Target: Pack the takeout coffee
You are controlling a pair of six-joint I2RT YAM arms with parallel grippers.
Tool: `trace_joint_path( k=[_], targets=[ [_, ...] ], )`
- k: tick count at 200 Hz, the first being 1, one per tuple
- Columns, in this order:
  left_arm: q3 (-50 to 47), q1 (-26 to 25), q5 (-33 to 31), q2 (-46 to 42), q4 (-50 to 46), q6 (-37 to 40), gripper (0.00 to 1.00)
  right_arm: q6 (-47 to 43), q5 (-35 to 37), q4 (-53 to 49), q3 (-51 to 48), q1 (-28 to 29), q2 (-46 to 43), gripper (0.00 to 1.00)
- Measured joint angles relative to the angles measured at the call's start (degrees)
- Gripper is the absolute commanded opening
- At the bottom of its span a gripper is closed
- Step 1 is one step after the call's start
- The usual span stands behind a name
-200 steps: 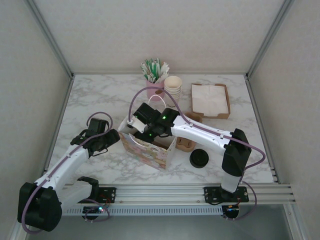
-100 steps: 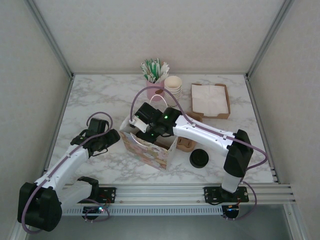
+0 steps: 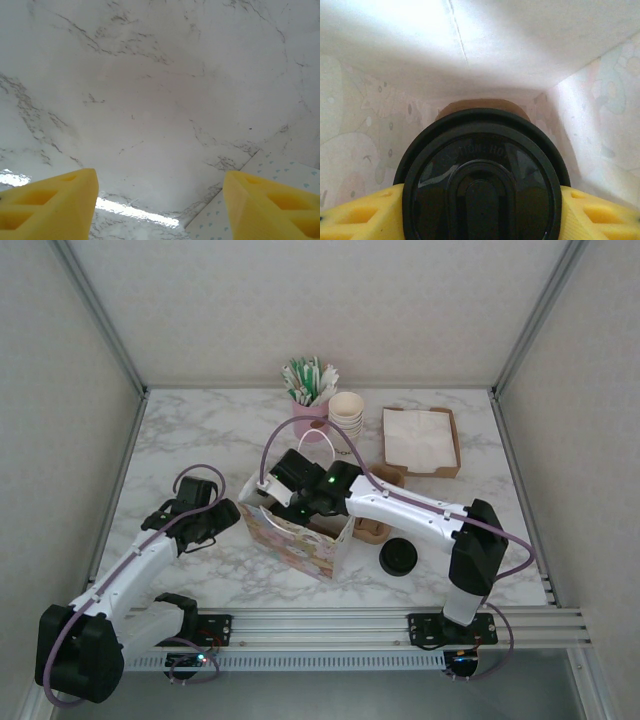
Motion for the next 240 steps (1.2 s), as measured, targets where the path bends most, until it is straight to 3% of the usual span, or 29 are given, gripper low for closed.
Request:
trace_joint_path(
  k=[93,240],
  targets=[
    [0.0,0.0,0.0,0.0,0.0,-0.2,0.66,0.6,-0.5,4.4,-5.5,0.0,-4.1,0.49],
    [0.0,0.0,0.9,1.5,0.4,-0.4,0.66,3.9,-1.6,5.7,-5.4,0.0,-5.2,0.49]
  ],
)
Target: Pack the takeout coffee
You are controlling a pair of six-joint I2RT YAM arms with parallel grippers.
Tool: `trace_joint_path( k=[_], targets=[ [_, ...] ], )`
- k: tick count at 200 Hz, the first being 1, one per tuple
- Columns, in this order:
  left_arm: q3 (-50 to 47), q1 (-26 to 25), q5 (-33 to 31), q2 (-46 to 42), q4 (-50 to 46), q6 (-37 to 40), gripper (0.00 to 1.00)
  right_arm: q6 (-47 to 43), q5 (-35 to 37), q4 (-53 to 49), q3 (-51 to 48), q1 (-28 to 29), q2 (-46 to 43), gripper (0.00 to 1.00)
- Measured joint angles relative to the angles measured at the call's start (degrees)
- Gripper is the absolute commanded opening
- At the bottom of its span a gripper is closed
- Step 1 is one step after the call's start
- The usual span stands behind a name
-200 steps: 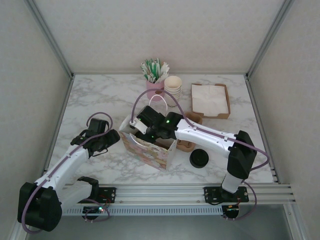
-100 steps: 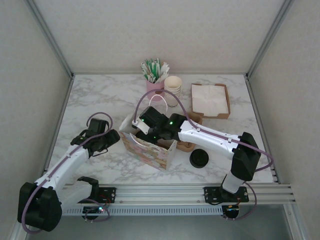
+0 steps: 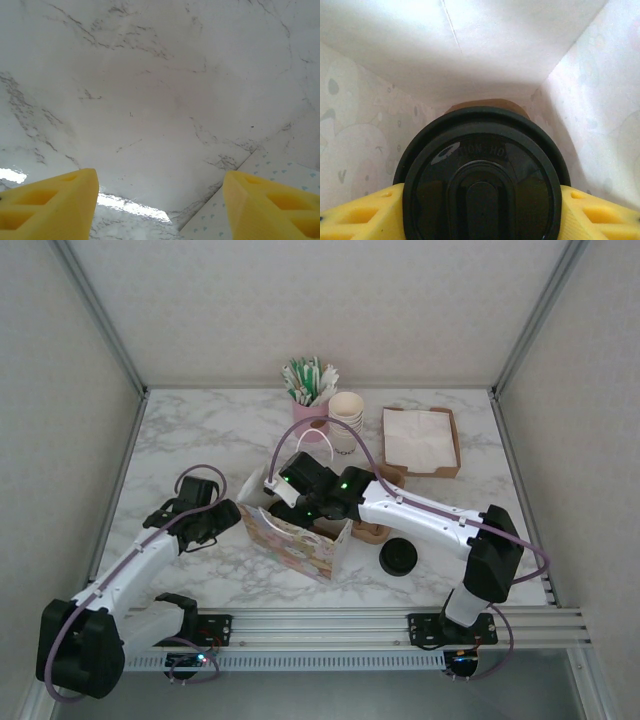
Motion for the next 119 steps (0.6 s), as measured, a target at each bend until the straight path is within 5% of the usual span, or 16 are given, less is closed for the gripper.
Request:
trace_joint_path(
  k=[119],
  targets=[
    [-0.3,0.0,0.2,1.9,0.5,0.0,0.66,-0.4,0.2,4.7,-1.7,0.0,1.3,0.49]
  ],
)
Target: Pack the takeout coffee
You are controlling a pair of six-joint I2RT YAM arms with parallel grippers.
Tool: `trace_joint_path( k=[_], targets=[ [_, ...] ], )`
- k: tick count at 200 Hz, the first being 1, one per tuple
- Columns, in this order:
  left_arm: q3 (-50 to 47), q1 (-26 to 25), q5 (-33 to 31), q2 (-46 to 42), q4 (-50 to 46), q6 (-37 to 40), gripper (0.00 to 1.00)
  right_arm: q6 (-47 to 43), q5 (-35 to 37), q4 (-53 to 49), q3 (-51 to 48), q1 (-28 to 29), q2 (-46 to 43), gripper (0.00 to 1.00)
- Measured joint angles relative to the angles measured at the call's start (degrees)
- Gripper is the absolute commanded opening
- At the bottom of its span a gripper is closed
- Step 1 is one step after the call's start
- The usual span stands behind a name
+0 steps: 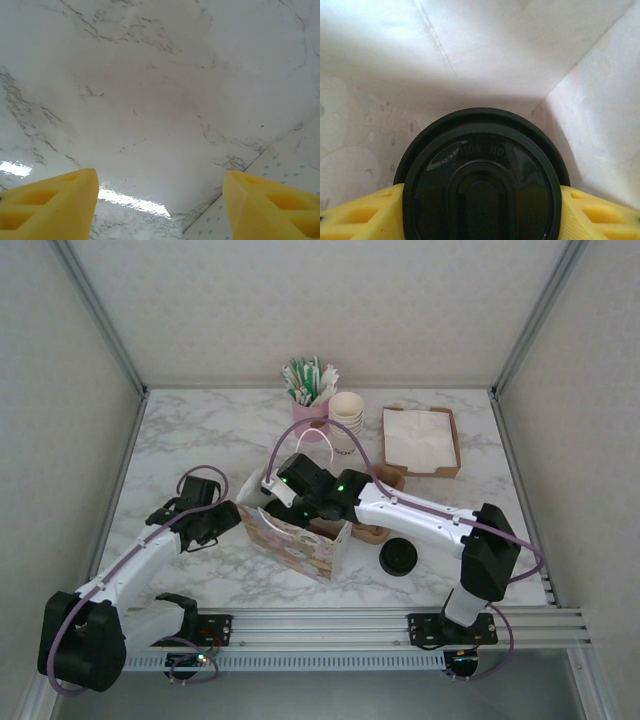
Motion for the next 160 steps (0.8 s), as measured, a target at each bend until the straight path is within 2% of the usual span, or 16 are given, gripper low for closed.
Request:
trace_joint_path(
  k=[160],
  targets=[
    [-0.4,0.0,0.0,-0.2,0.3,0.0,0.66,-1.5,2.0,3.5,-5.5,1.4,-3.6,0.50]
  ],
)
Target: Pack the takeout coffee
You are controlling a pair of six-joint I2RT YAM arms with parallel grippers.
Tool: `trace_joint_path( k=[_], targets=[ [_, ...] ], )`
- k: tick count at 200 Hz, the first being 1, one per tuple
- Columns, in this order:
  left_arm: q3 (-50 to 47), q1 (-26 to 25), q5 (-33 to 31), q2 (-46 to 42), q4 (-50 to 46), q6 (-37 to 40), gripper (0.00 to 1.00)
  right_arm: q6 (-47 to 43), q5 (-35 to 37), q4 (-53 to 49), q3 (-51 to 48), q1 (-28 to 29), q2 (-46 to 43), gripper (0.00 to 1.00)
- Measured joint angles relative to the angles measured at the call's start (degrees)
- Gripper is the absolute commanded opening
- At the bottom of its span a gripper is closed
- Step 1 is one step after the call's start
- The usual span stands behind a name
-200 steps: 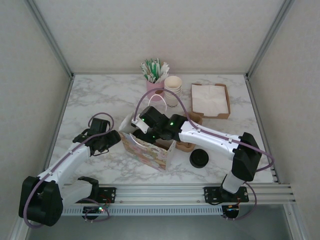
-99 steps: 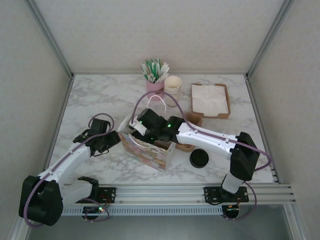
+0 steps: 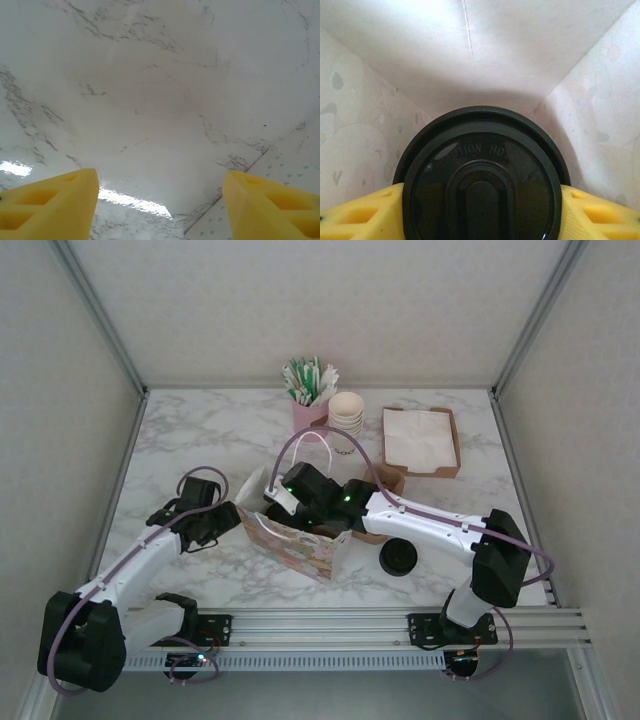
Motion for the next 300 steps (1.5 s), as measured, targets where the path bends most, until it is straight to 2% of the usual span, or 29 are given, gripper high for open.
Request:
trace_joint_path(
  k=[134,250,300],
  targets=[
    [1.1,0.0,-1.4,-0.7,-2.0,0.0,0.66,-0.3,0.6,-2.4,1.5,0.0,0.7,0.50],
    [2.0,-0.3,-1.8,-1.5,-3.1,0.0,0.66,2.2,0.4,-15.1,9.7,-0.1,3.9,0.51],
    [2.0,-0.4,-1.9,-1.5,-3.1,0.0,0.66,5.4,0.1,-16.7,11.7,-1.0,5.6,0.50]
  ],
)
